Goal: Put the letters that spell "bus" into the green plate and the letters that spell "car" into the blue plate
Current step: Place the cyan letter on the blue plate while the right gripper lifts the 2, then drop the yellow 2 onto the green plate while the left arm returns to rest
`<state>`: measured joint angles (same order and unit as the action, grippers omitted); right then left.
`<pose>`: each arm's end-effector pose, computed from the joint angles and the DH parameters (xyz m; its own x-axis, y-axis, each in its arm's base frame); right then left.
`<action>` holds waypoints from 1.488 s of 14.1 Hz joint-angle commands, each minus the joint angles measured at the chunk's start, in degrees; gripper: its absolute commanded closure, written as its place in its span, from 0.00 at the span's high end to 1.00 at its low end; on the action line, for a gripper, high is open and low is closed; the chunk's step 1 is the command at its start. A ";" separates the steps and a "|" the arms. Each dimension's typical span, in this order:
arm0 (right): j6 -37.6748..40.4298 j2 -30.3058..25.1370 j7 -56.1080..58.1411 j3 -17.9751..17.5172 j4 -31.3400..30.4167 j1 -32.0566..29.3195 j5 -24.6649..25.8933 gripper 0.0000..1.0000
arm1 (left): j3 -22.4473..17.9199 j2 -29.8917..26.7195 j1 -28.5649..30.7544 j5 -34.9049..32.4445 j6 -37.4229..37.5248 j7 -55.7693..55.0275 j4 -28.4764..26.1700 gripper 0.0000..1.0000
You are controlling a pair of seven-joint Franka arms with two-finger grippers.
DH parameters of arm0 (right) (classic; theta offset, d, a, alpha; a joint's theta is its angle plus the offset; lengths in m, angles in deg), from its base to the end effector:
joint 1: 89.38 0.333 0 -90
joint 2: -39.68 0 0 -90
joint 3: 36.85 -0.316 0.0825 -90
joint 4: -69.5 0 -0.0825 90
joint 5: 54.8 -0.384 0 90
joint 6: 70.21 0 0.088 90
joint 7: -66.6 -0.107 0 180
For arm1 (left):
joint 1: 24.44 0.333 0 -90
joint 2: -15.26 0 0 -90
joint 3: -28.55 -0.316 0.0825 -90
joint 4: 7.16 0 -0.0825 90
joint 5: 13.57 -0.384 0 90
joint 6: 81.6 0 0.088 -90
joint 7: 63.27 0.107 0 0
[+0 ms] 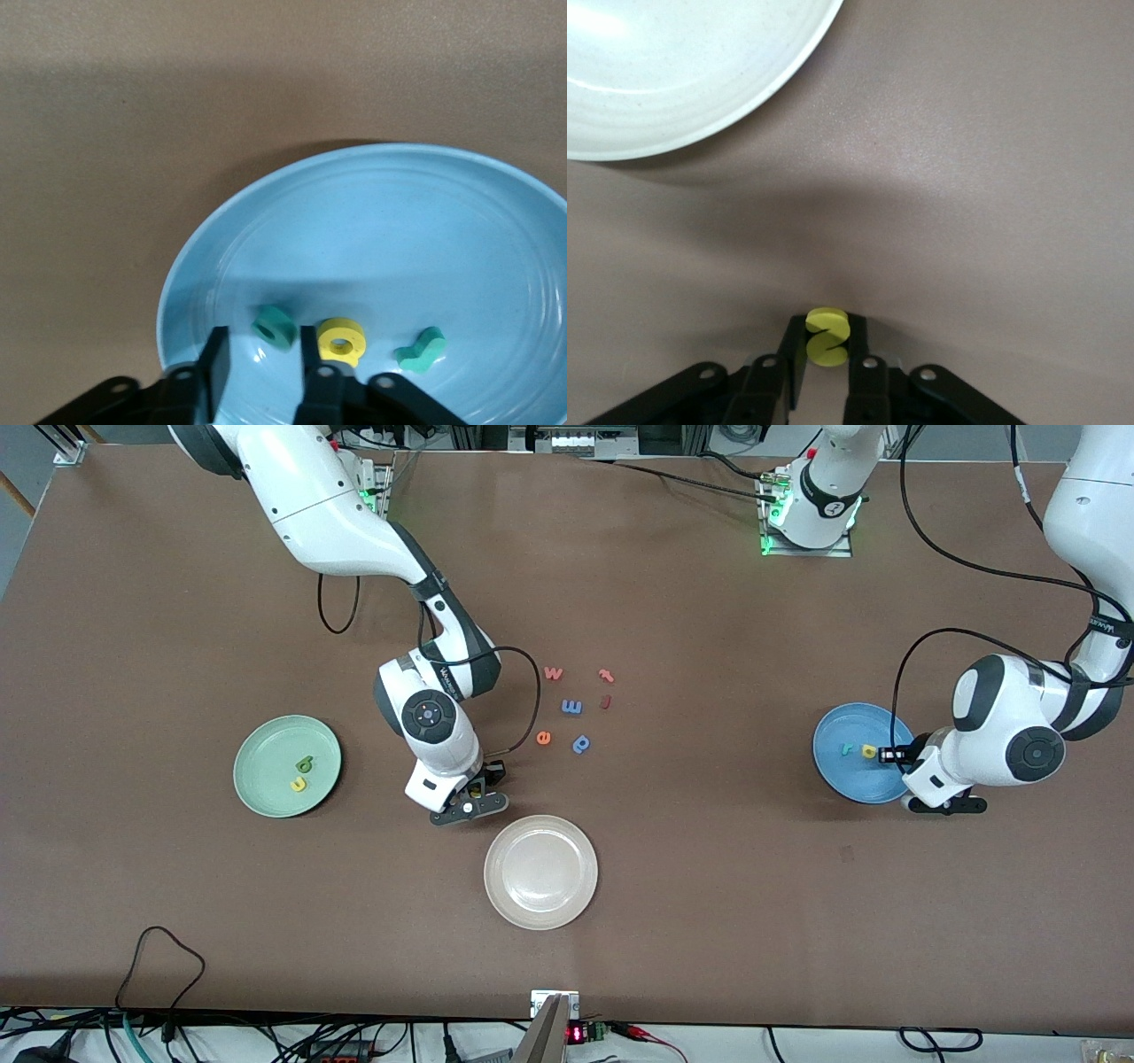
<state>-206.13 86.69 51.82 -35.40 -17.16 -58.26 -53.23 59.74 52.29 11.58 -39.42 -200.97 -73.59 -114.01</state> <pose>0.6194 0.3558 0.1793 0.9577 0.2840 0.0473 0.2829 -0.9588 0.0271 0.5961 0.0822 0.1872 0.9565 0.0229 -0.2909 0.0118 -0.9991 -0.0401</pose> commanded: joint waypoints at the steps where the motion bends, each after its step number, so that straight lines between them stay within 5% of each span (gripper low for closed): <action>1: 0.04 0.89 -0.16 1.27 1.32 0.79 -0.79 0.12 | 1.51 -1.43 0.89 -1.31 0.72 0.92 0.41 1.00; 5: 0.65 -0.33 0.19 1.71 1.32 0.52 -0.70 0.09 | 6.85 -7.22 0.90 -0.52 3.86 1.09 1.98 1.00; 10: 2.57 -3.31 0.28 1.97 0.54 -0.09 -0.70 0.09 | 15.65 -7.67 0.90 0.01 14.17 0.83 13.93 1.00; 14: 8.63 -10.52 2.29 2.06 -5.08 -5.18 0.09 0.09 | 15.32 -9.85 -0.33 5.71 14.78 1.79 18.60 1.00; 16: 9.97 -14.30 5.98 1.97 -9.29 -8.95 0.09 0.09 | 8.85 -11.97 -5.92 6.77 14.87 3.55 20.44 1.00; 19: 10.06 -19.66 12.74 1.97 -18.16 -15.54 0.09 0.09 | -10.82 -13.99 -19.99 17.02 15.92 6.71 25.63 1.00; 21: 10.06 -21.25 18.01 1.97 -21.69 -20.11 0.09 0.10 | -19.80 -16.01 -26.06 21.97 15.58 8.99 25.64 1.00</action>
<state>-195.41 69.62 65.35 -32.28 -32.20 -74.25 -53.18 48.90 38.72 -8.34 -21.94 -186.69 -67.88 -89.37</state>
